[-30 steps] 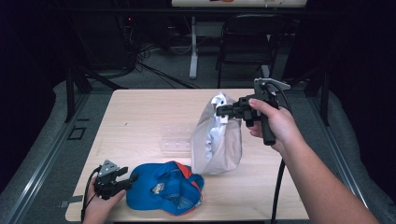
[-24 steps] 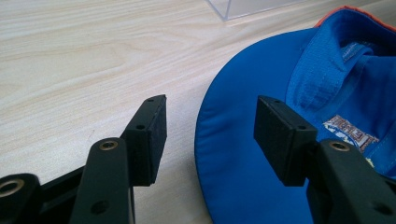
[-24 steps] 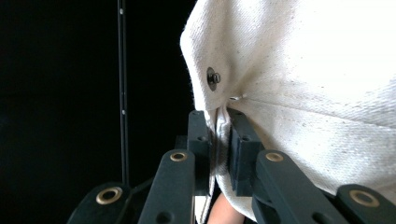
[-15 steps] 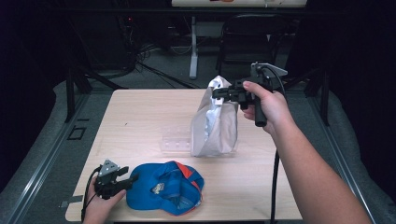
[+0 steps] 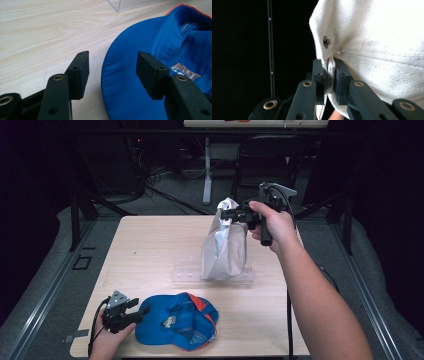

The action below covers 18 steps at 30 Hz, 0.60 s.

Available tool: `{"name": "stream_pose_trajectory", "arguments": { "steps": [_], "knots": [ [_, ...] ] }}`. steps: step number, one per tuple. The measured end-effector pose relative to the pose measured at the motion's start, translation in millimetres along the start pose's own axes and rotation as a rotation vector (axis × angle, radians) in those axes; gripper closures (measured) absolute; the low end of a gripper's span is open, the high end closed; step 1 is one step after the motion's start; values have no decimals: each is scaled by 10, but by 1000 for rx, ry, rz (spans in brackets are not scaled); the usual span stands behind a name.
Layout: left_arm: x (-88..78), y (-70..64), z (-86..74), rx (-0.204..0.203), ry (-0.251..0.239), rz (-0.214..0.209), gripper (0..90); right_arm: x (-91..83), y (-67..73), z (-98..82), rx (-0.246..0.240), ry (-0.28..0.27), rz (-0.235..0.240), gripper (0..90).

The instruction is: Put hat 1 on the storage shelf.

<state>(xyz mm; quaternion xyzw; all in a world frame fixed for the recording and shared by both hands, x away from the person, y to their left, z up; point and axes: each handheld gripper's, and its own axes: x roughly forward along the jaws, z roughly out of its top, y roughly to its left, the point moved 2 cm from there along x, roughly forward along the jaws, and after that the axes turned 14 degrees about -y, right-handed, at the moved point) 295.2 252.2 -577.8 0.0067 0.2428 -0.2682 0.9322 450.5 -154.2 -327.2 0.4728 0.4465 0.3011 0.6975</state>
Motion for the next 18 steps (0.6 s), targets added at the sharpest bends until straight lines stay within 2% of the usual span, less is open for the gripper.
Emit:
{"name": "stream_pose_trajectory", "arguments": {
  "steps": [9,16,18],
  "knots": [
    [8,8,2,-5,-12,-2,447,188,-76,118,15,-6,-19,819],
    [16,-20,27,8,-6,-14,445,239,-101,149,18,-23,-20,818],
    [24,-44,41,8,-27,-21,444,241,-105,159,12,-18,-15,818]
  ]
}}
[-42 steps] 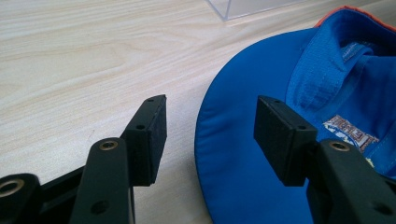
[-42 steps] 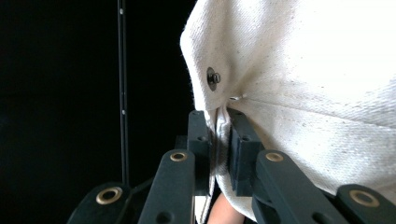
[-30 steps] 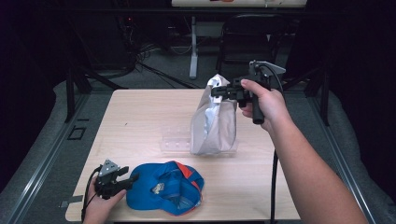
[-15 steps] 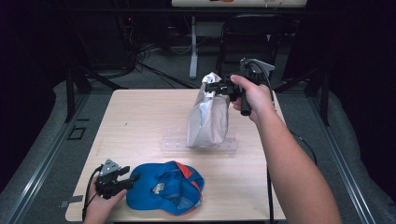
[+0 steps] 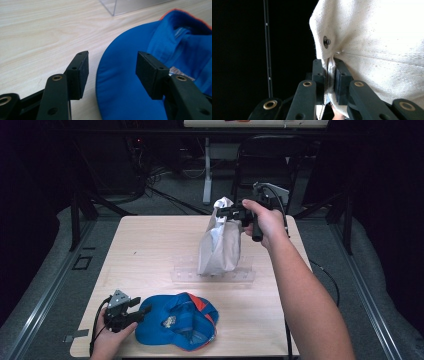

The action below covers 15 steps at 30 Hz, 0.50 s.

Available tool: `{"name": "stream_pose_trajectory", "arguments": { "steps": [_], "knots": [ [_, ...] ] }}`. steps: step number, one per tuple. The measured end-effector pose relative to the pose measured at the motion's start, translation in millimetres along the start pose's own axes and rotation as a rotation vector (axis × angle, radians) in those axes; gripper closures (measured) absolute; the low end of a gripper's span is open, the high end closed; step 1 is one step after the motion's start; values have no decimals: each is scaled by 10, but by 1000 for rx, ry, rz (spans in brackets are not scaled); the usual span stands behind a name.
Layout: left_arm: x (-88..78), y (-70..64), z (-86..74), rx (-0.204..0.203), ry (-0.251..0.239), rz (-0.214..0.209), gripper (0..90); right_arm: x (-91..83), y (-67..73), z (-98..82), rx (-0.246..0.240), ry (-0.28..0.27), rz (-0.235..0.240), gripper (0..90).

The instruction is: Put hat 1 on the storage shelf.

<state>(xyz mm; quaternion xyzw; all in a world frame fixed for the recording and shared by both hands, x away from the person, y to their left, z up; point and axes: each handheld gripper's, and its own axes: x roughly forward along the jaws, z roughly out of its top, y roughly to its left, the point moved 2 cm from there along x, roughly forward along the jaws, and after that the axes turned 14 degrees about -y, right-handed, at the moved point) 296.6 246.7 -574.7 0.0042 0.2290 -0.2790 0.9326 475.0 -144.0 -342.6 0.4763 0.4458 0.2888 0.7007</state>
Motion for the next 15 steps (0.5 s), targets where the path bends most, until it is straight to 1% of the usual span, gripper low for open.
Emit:
{"name": "stream_pose_trajectory", "arguments": {
  "steps": [2,4,5,6,7,9,10,11,13,15],
  "knots": [
    [0,-33,21,4,1,-10,444,-5,-1,18,1,-7,-2,818],
    [15,-61,26,3,-13,-14,444,-24,6,42,-3,-12,-1,818],
    [12,-67,35,17,-3,-16,442,-30,-1,52,-3,-13,-5,818],
    [23,-81,35,13,-15,-13,442,-30,-1,52,-3,-13,-5,818],
    [25,-82,41,19,-16,-15,442,-21,-14,54,-6,-9,-15,818],
    [26,-96,60,13,-26,-19,442,-19,-16,55,-4,-8,-9,819],
    [12,-103,96,30,-24,-23,442,-15,-18,55,-2,-10,-7,818],
    [15,-111,106,32,-38,-19,439,1,-22,51,-2,-12,-9,818],
    [-4,-140,183,52,-58,-13,437,16,-24,45,-1,-13,-13,818],
    [-10,-175,252,62,-76,-24,434,35,-19,33,-2,-14,-13,818]
  ]
}}
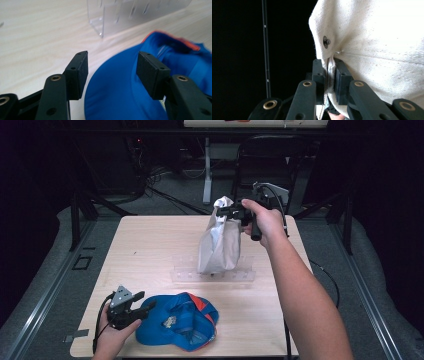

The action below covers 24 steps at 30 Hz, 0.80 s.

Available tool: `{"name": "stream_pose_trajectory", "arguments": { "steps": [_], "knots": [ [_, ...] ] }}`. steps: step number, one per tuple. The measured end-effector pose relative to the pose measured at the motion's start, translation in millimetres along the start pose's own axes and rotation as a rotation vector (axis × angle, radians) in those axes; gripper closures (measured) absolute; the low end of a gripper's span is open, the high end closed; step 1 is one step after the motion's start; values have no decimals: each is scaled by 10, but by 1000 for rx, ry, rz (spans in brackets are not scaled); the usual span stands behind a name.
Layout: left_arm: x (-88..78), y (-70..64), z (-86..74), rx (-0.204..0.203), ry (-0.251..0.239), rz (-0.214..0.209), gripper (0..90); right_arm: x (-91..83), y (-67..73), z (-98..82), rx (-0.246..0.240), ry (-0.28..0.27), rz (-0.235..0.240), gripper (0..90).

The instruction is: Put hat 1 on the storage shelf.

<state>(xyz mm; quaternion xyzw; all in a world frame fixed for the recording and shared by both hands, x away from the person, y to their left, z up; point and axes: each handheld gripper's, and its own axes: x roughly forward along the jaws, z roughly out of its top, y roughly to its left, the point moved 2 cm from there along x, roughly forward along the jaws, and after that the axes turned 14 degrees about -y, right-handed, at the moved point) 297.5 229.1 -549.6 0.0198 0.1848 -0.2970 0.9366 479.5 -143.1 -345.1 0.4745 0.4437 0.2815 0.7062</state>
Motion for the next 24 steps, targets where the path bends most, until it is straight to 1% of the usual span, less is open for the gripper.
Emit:
{"name": "stream_pose_trajectory", "arguments": {
  "steps": [1,2,3,5,8,11,14,16,19,24],
  "knots": [
    [13,-34,51,9,-15,-10,434,9,0,-5,-3,4,-1,818],
    [45,-93,127,36,-26,-25,434,27,1,-18,-1,1,2,818],
    [45,-93,127,36,-26,-25,433,28,1,-19,-2,0,3,818],
    [118,-188,221,56,-43,-41,431,26,-2,-19,-3,1,3,818],
    [229,-327,352,82,-56,-73,425,6,3,-19,-4,-3,2,818],
    [344,-454,468,112,-60,-91,415,-9,4,-13,-5,-6,3,817],
    [479,-578,575,127,-72,-105,409,-20,3,-9,-4,-9,7,818],
    [583,-656,630,133,-65,-118,401,-24,4,-9,-5,-10,9,817],
    [698,-742,672,157,-65,-115,400,-35,10,-10,-5,-7,11,817],
    [851,-829,696,178,-55,-108,397,-47,22,-18,-7,-9,13,817]
  ]
}}
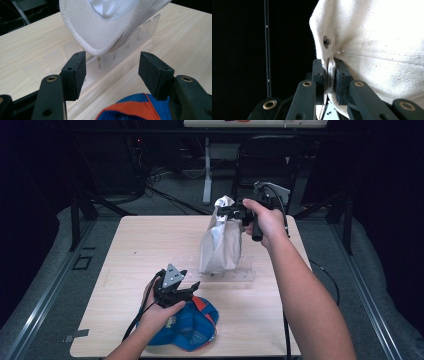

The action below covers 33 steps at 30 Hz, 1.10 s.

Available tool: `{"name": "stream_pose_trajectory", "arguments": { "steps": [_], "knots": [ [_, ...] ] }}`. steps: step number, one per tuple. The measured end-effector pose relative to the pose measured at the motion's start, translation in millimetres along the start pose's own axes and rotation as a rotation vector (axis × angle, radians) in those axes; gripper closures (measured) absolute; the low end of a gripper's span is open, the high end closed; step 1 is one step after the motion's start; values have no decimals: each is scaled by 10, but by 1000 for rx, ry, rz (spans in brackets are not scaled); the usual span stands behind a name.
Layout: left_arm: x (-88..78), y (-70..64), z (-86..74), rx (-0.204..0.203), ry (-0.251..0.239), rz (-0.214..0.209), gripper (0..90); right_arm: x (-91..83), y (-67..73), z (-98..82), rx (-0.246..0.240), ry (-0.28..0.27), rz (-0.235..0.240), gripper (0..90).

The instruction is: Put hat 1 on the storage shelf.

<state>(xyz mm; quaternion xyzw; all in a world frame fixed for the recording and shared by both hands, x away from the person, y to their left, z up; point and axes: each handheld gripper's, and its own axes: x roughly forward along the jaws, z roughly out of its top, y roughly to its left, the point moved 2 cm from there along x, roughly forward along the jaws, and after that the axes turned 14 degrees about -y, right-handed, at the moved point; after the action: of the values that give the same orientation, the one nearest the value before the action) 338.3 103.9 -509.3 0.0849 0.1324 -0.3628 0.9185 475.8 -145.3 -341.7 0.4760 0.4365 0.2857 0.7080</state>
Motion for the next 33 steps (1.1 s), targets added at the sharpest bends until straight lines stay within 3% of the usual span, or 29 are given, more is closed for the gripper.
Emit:
{"name": "stream_pose_trajectory", "arguments": {
  "steps": [8,13,18,21,24,33],
  "knots": [
    [175,-75,40,5,10,13,385,-19,40,-17,-1,-6,4,816],
    [263,-118,65,38,16,57,396,-29,81,-34,-15,3,8,816],
    [333,-107,62,29,15,85,516,-39,101,-53,-21,7,9,815],
    [339,-101,62,30,5,84,634,-42,112,-64,-18,-2,4,815],
    [331,-93,67,29,-12,79,695,-46,113,-65,-24,4,7,815],
    [332,-92,23,50,-10,38,774,21,134,-111,-34,22,6,814]
  ]
}}
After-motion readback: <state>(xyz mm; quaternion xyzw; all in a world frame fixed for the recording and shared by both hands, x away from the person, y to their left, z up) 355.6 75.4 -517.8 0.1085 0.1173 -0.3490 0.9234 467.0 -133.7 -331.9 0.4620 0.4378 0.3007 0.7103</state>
